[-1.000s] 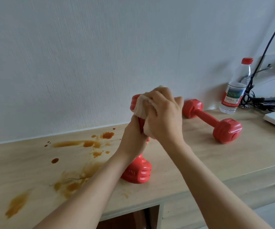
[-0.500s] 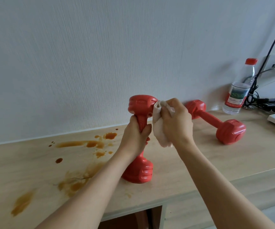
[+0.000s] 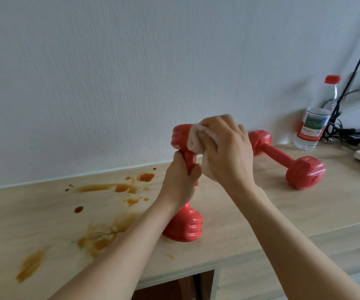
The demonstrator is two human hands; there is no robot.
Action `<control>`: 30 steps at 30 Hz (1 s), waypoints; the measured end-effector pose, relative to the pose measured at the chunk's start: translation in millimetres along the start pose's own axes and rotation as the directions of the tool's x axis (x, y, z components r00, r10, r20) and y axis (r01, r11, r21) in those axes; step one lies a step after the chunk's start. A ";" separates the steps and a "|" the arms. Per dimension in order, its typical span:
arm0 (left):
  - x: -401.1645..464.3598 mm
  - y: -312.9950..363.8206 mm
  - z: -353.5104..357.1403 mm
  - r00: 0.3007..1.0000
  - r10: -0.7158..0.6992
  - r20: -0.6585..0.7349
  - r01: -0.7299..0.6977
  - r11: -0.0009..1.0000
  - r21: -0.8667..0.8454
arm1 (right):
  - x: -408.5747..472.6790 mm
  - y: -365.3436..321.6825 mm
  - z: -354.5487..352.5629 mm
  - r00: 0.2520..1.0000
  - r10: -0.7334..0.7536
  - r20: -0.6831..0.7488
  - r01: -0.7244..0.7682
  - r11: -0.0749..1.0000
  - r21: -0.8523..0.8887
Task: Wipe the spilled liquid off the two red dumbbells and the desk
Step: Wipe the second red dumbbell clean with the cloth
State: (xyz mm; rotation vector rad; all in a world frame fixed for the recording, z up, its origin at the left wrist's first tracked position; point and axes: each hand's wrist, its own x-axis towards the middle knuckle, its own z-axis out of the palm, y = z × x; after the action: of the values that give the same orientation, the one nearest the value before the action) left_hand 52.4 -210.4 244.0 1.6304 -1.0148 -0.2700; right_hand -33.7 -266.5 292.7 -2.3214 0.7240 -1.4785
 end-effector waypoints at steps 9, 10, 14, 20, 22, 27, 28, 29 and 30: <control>-6.9 5.5 9.3 0.999 0.018 0.047 -0.018 1.000 0.004 | 23.2 -8.9 -2.1 0.948 0.317 0.043 -0.315 0.948 -0.044; -6.3 4.5 9.0 0.999 0.009 0.042 -0.009 1.000 -0.008 | 22.7 -9.4 -1.3 0.945 0.322 0.062 -0.320 0.947 -0.032; -5.1 1.2 6.1 0.999 0.025 0.038 -0.024 0.999 -0.042 | 12.9 -12.7 -1.8 0.962 0.211 0.172 -0.211 0.977 -0.018; -4.4 1.7 9.8 0.999 0.019 0.051 -0.019 1.000 0.001 | 15.1 -6.4 -0.7 0.937 0.341 0.083 -0.345 0.938 0.043; -4.0 2.8 11.6 0.999 0.001 0.048 -0.002 1.000 0.026 | 18.1 0.0 -0.6 0.905 0.416 0.088 -0.424 0.898 0.116; -4.6 4.1 10.9 0.998 0.043 0.047 -0.046 0.996 0.081 | 11.9 -0.1 -6.4 0.925 0.351 0.145 -0.364 0.928 0.082; -5.2 4.2 10.1 0.998 0.053 0.045 -0.057 0.994 0.094 | 8.6 -2.6 -7.7 0.939 0.304 0.160 -0.313 0.949 0.030; -5.5 4.1 9.4 0.997 0.058 0.043 -0.062 0.993 0.102 | 7.1 -5.2 -8.8 0.947 0.279 0.162 -0.282 0.959 -0.002; -5.8 4.2 9.0 0.997 0.057 0.043 -0.062 0.993 0.104 | 8.1 -6.4 -8.9 0.950 0.273 0.152 -0.275 0.961 -0.011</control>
State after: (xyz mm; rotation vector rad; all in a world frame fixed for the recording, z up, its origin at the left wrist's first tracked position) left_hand 41.1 -212.2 242.9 1.6923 -1.1221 -0.2122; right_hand -37.3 -265.5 305.9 -2.1895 0.9484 -1.1681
